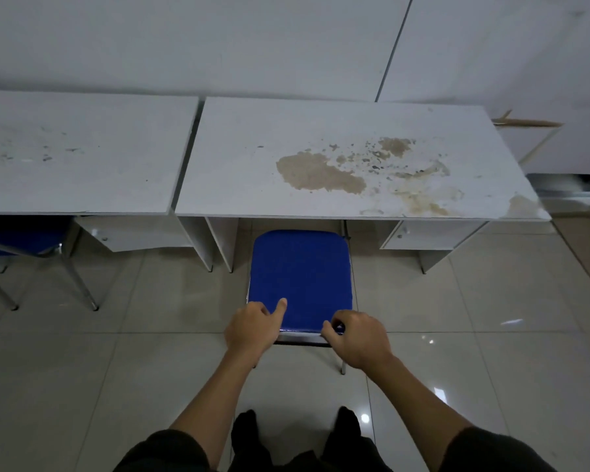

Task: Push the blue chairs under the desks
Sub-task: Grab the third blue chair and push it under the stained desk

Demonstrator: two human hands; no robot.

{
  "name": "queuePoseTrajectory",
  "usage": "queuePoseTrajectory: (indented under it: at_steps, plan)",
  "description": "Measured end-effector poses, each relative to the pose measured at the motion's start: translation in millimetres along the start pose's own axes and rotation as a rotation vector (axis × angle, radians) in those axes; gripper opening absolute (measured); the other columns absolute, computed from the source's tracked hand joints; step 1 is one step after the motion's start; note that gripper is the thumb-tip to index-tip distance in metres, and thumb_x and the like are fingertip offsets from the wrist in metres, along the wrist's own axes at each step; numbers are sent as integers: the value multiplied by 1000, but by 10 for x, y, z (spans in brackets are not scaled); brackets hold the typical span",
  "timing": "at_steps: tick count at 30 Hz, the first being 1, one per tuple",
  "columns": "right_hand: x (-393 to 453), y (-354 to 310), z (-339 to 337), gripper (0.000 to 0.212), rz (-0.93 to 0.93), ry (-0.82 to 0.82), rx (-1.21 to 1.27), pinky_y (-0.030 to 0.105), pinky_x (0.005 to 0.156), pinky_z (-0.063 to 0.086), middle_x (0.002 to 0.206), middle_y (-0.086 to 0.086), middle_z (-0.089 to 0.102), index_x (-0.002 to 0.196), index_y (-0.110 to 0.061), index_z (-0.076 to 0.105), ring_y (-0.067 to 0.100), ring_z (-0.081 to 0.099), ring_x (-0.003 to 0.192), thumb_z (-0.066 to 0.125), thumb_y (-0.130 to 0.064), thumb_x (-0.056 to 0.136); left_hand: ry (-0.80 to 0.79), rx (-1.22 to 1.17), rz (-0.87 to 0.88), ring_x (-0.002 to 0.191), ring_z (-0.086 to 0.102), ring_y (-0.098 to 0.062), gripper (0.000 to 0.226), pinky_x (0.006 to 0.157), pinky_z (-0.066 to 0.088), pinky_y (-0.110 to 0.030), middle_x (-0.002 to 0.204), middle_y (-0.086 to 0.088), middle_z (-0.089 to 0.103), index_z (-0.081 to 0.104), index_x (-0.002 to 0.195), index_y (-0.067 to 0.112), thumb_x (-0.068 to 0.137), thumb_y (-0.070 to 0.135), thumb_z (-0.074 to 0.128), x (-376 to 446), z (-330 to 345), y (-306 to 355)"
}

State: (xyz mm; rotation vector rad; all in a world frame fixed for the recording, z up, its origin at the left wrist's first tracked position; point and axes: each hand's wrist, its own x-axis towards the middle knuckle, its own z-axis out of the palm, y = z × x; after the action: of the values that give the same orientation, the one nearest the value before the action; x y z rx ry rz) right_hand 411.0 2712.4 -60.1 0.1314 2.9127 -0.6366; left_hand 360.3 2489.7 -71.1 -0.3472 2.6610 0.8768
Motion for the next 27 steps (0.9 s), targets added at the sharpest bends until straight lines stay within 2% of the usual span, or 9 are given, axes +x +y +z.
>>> queuePoseTrajectory:
  at_steps: [2, 3, 5, 7, 10, 14, 16, 22, 27]
  plan:
    - [-104, 37, 14, 62, 65, 9, -1, 40, 91, 54, 103, -13, 71, 103, -28, 73, 9, 64, 96, 40, -79, 90, 11, -65, 19, 67, 62, -12, 66, 65, 58, -34, 70, 8, 63, 64, 74, 20, 85, 85, 54, -71, -12, -45]
    - [-203, 54, 39, 73, 119, 32, 57, 40, 98, 51, 117, -13, 66, 115, -29, 70, 10, 60, 111, 39, -88, 86, 16, -110, 26, 79, 64, -13, 67, 72, 58, -34, 82, 9, 64, 67, 82, 24, 78, 90, 58, -125, -18, -92]
    - [-392, 69, 108, 87, 209, 55, 208, 41, 105, 48, 138, -10, 53, 127, -33, 62, 14, 43, 134, 42, -98, 74, -34, -205, 18, 103, 60, -14, 71, 86, 57, -36, 107, 11, 59, 66, 96, 32, 62, 95, 69, -252, -40, -183]
    - [-473, 52, 141, 86, 250, 27, 318, 45, 111, 43, 152, -6, 36, 130, -36, 58, 16, 23, 145, 54, -96, 67, -92, -264, 39, 115, 56, -17, 74, 95, 59, -41, 120, 10, 55, 64, 101, 36, 52, 89, 81, -326, -49, -237]
    - [-417, 27, 149, 72, 275, 43, 444, 55, 116, 37, 160, -6, 23, 119, -36, 63, 17, 9, 149, 72, -81, 63, -96, -310, 53, 114, 59, -19, 74, 94, 59, -39, 120, 9, 56, 66, 99, 32, 47, 80, 88, -282, -73, -214]
    - [-298, 56, 191, 64, 266, 78, 484, 58, 119, 27, 168, -8, 14, 111, -41, 62, 19, -3, 155, 75, -80, 61, -74, -335, 86, 115, 58, -15, 73, 84, 50, -21, 121, 10, 55, 66, 98, 31, 47, 79, 86, -173, -68, -184]
    - [-193, 75, 188, 66, 275, 71, 486, 59, 119, 25, 170, -7, 12, 112, -39, 64, 22, -5, 156, 75, -80, 61, -73, -335, 88, 117, 57, -15, 73, 84, 49, -20, 124, 10, 55, 67, 97, 30, 47, 79, 86, -84, -58, -166]
    - [244, 133, 37, 66, 220, 110, 494, 47, 116, 27, 164, -6, 20, 109, -35, 67, 8, 6, 148, 75, -79, 60, -45, -369, 101, 113, 61, -19, 64, 91, 58, -34, 119, 6, 60, 69, 95, 27, 54, 69, 95, 297, -39, 21]
    - [699, 194, -73, 62, 197, 117, 472, 53, 117, 32, 163, 3, 25, 104, -33, 67, 21, 12, 151, 74, -78, 61, -6, -389, 91, 101, 61, -8, 69, 72, 45, -15, 108, 12, 60, 68, 89, 28, 47, 79, 87, 634, -76, 272]
